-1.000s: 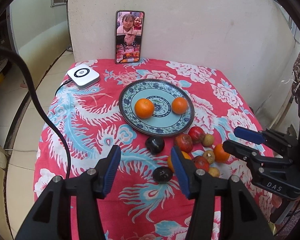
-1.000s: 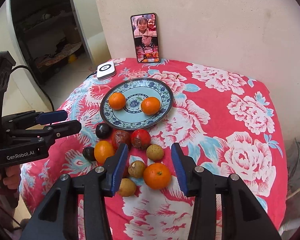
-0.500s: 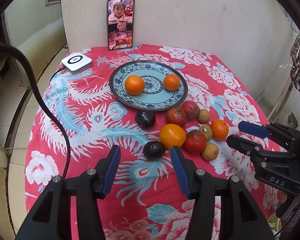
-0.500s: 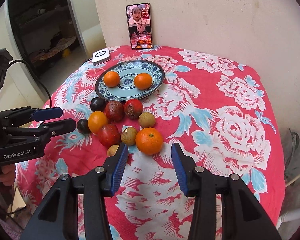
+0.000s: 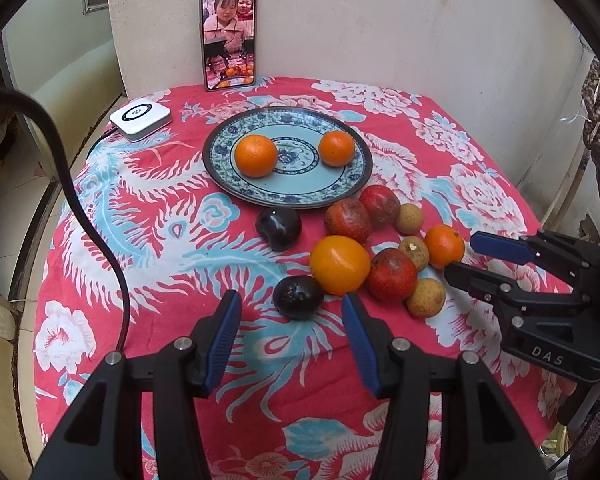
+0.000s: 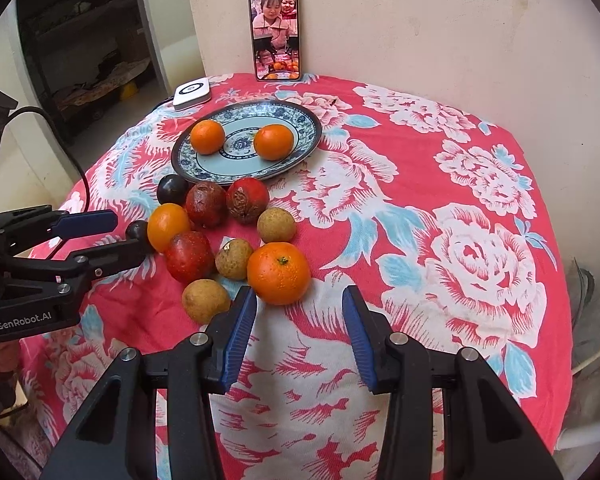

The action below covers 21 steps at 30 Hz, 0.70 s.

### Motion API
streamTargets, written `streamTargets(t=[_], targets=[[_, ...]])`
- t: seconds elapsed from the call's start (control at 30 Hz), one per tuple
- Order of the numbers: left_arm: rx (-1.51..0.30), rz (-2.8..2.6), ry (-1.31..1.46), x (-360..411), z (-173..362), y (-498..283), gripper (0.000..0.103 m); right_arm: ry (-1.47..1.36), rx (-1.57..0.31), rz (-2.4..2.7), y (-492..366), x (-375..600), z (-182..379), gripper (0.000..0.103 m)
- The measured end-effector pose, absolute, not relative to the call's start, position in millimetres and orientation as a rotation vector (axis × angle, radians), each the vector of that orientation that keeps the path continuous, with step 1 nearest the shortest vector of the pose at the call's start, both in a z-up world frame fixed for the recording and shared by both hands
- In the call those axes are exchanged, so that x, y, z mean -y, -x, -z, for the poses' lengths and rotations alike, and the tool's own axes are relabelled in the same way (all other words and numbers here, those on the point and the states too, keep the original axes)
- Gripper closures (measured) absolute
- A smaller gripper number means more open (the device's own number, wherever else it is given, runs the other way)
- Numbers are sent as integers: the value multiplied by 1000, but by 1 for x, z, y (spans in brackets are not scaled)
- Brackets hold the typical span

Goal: Organize fruits
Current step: 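Grasp a dark plum with the left tool while the right tool grasps an orange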

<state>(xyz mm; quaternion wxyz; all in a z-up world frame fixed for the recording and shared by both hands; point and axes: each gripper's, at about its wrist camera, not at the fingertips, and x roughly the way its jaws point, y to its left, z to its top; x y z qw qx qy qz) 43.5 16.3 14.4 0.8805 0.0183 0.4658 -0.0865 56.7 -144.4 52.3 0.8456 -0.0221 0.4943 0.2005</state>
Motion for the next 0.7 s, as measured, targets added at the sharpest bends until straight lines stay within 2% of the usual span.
streamTargets(t=[0.1,0.17,0.47,0.7], targets=[[-970,183,-48,-16,-12,-45,51,59,-1037,-431,-57,142,-52,57],[-972,187,-51,-15,-11,-46,59,59,-1037,-436,-58,141,-51,57],[-974,206,-41,-15,-9,-46,74,46,-1034,-455,-61,139,-47,60],[-974,211,-32,-16,-10,-45,75,45,-1026,-470,-60,136,-47,68]])
